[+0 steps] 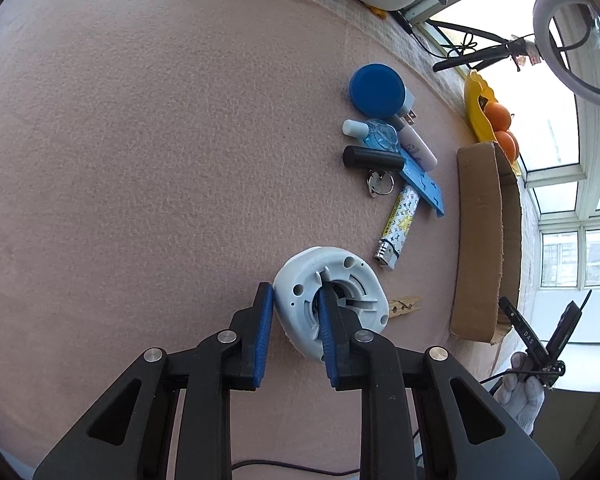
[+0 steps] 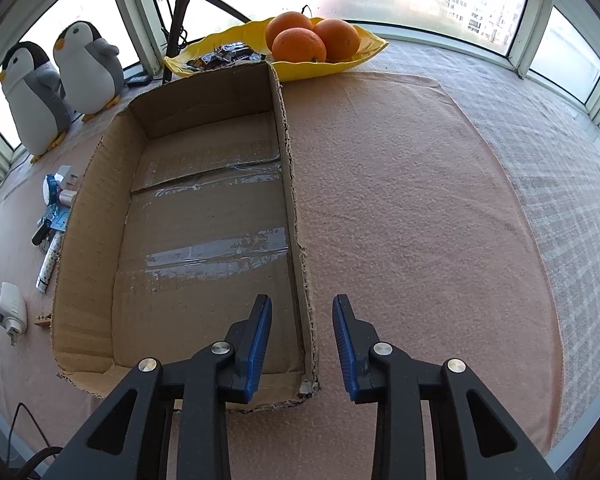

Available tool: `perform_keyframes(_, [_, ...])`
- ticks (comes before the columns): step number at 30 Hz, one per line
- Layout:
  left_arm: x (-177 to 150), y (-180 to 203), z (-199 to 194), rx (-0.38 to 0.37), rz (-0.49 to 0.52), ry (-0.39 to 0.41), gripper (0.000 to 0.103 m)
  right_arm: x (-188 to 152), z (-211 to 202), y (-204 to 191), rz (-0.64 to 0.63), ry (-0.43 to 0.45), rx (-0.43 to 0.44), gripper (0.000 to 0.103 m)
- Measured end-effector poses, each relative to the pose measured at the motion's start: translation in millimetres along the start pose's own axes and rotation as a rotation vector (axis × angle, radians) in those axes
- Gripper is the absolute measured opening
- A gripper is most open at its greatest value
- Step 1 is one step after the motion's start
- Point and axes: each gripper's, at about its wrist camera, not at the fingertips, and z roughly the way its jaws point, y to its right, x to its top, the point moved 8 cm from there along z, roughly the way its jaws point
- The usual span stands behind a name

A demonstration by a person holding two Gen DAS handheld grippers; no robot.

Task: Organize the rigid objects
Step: 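Carry the white plug adapter with the left gripper over the cardboard box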

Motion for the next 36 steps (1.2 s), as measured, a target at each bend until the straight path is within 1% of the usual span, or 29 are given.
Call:
perform_keyframes(2, [-2.8,-1.7,0.3,-0.033,-0.019,0.014,0.020,-1.1,0.2,-0.2,0.001,-0.002,0.000,0.028])
perform_keyframes(6, [-4.2,-4.8,-0.7,-0.071,-0.050,0.031,0.020,-2.6,2.1,-1.0,0.004,-0.008,0.005,0.028])
perform_keyframes(7, [-4.5,-5.4,-0.8,-0.073,-0.048,0.033,0.020,-2.9,2.8,-1.5,0.004,-0.011,0.009,0.026])
perform_keyframes(9, [-4.2,-5.3,0.3,-0.074,-0.044,0.036,0.019,-4.1,4.8,-2.3,0.002,-0.020,0.012,0.020])
perform_keyframes(12, [-1.8,-5.3,2.4,-0.086,-0.053,0.039,0.019,-5.6,7.1,-2.2,0.008,-0.029,0.022,0.016])
perform_keyframes(18, [-0.7,-9.9,4.5,-0.150,-0.093,0.052,0.019,-9.4,11.1,0.8,0.022,-0.044,0.024,0.010])
perform_keyframes(24, [-0.2,-9.0,7.7,-0.232,-0.127,0.072,0.019,-10.0,12.0,0.5,0.018,-0.053,0.016,0.009])
perform_keyframes(26, [-0.2,-7.4,7.5,-0.249,-0.130,0.077,0.019,-9.2,12.3,0.1,0.012,-0.056,0.010,0.009])
perform_keyframes(28, [-1.4,-3.8,5.3,-0.258,-0.120,0.075,0.019,-8.2,12.4,0.1,0.010,-0.058,0.006,0.009])
perform_keyframes(31, [0.4,12.7,0.8,-0.263,-0.076,0.079,0.019,-6.5,13.2,-0.7,0.013,-0.057,0.004,0.009])
perform_keyframes(36, [7.0,62.7,-5.1,-0.286,0.044,0.073,0.019,-7.3,13.2,0.0,0.019,-0.052,0.005,0.009])
